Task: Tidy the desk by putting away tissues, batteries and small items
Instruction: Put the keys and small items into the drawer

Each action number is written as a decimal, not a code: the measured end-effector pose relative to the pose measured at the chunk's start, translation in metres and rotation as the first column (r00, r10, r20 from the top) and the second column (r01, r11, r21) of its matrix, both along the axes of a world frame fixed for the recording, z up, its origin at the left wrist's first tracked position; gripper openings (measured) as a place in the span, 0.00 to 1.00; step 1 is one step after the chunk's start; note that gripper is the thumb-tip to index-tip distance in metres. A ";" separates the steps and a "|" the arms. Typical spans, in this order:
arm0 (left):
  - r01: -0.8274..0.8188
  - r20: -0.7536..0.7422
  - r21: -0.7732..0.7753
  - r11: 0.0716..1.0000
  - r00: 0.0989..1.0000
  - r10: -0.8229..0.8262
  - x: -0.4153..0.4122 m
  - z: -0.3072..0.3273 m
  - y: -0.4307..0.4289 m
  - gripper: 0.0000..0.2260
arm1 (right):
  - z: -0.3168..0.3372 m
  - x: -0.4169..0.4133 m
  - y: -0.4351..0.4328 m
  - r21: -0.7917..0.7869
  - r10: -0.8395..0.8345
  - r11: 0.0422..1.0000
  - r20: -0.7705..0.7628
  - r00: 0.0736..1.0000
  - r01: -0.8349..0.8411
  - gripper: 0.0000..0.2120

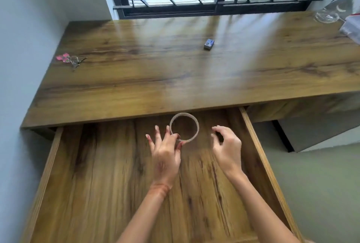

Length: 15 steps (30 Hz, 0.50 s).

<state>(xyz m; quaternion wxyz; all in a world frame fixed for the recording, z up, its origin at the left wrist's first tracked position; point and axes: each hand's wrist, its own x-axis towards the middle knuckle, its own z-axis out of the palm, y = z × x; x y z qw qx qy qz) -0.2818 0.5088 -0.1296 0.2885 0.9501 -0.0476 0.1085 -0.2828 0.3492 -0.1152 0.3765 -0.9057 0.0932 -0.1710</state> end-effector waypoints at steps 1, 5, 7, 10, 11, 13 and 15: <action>0.017 -0.013 0.033 0.999 1.000 -0.017 -0.017 -0.007 0.001 0.09 | -0.006 -0.015 -0.001 0.006 -0.010 1.000 -0.041 0.999 0.011 0.10; 0.043 -0.156 0.061 0.997 0.987 -0.033 -0.063 -0.031 0.001 0.08 | -0.028 -0.054 -0.002 0.006 -0.013 1.000 -0.231 0.973 0.015 0.09; 0.042 -0.223 0.050 0.998 0.974 -0.029 -0.078 -0.034 -0.001 0.08 | -0.036 -0.063 0.000 -0.030 -0.010 1.000 -0.292 0.956 0.001 0.08; 0.063 -0.271 0.050 0.997 0.961 -0.047 -0.095 -0.037 -0.001 0.08 | -0.044 -0.070 0.003 -0.064 -0.021 0.998 -0.325 0.946 0.000 0.07; 0.078 -0.277 0.056 0.995 0.959 -0.060 -0.100 -0.038 -0.001 0.08 | -0.047 -0.073 0.003 -0.072 -0.026 0.997 -0.329 0.944 0.002 0.07; 0.097 -0.289 0.077 0.992 0.955 -0.070 -0.106 -0.042 -0.001 0.09 | -0.052 -0.075 0.005 -0.096 -0.037 0.995 -0.342 0.939 0.005 0.07; 0.101 -0.296 0.115 0.988 0.953 -0.063 -0.110 -0.046 0.001 0.12 | -0.056 -0.078 0.006 -0.109 -0.038 0.994 -0.347 0.937 0.000 0.07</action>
